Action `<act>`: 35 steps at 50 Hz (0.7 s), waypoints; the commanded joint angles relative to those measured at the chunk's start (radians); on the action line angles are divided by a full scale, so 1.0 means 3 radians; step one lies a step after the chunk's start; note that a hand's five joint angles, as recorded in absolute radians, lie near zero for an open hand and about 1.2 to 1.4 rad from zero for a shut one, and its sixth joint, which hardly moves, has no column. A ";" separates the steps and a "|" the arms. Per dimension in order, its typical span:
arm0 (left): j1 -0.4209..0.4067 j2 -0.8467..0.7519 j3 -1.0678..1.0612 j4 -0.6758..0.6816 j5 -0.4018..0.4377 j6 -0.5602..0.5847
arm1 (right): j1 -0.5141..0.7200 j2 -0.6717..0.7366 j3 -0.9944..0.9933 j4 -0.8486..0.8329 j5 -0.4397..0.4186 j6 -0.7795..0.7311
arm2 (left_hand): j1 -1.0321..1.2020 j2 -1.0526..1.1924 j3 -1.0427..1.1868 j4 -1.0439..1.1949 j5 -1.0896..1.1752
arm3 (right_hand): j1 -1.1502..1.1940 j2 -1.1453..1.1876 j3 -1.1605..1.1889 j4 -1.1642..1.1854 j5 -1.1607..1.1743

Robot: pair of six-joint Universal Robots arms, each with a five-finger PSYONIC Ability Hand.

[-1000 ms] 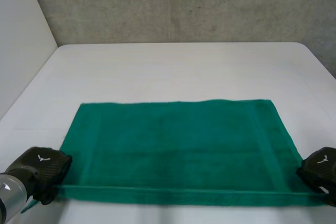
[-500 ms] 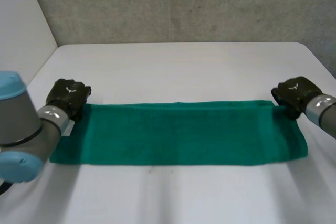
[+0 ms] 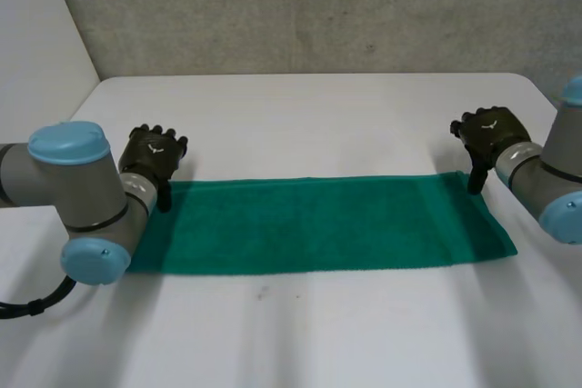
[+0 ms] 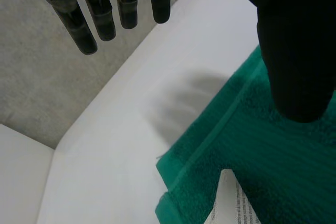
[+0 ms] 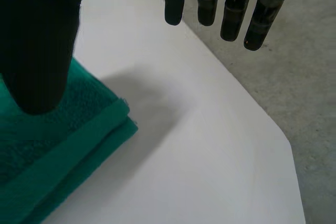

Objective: Fold the towel.

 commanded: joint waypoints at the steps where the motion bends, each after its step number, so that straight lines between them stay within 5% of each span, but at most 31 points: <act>1: 0.0050 0.0343 -0.0360 0.0008 0.0003 -0.0025 | -0.0094 -0.0808 0.0870 0.0026 -0.0340 0.0115 | -0.0064 -0.0081 -0.0114 -0.0088 -0.0149 | 0.0018 -0.0061 -0.0015 -0.0073 -0.0098; 9: 0.0065 0.0803 -0.1040 0.0120 0.0018 -0.0030 | -0.0523 -0.1243 0.1719 -0.0020 -0.0661 0.0074 | -0.0064 -0.0081 -0.0114 -0.0088 -0.0149 | 0.0574 0.0496 0.0541 0.0483 0.0459; 28: 0.0019 0.1018 -0.1414 0.0253 0.0013 -0.0040 | -0.0799 -0.0829 0.1976 -0.0419 -0.0918 -0.0125 | -0.0064 -0.0081 -0.0114 -0.0088 -0.0149 | 0.2023 0.1944 0.1990 0.1932 0.1908; 30: 0.0014 0.1018 -0.1414 0.0253 0.0013 -0.0040 | -0.0830 -0.0809 0.1955 -0.0419 -0.0923 -0.0130 | -0.0064 -0.0081 -0.0114 -0.0088 -0.0149 | 0.2396 0.2317 0.2363 0.2305 0.2281; 32: 0.0014 0.1018 -0.1419 0.0253 0.0008 -0.0040 | -0.0866 -0.0773 0.1945 -0.0419 -0.0928 -0.0130 | -0.0064 -0.0081 -0.0114 -0.0088 -0.0149 | 0.3718 0.3639 0.3685 0.3627 0.3603; 35: 0.0009 0.1018 -0.1419 0.0253 0.0008 -0.0040 | -0.0907 -0.0773 0.1935 -0.0419 -0.0867 -0.0141 | -0.0064 -0.0081 -0.0114 -0.0088 -0.0149 | 0.3988 0.3909 0.3955 0.3897 0.3872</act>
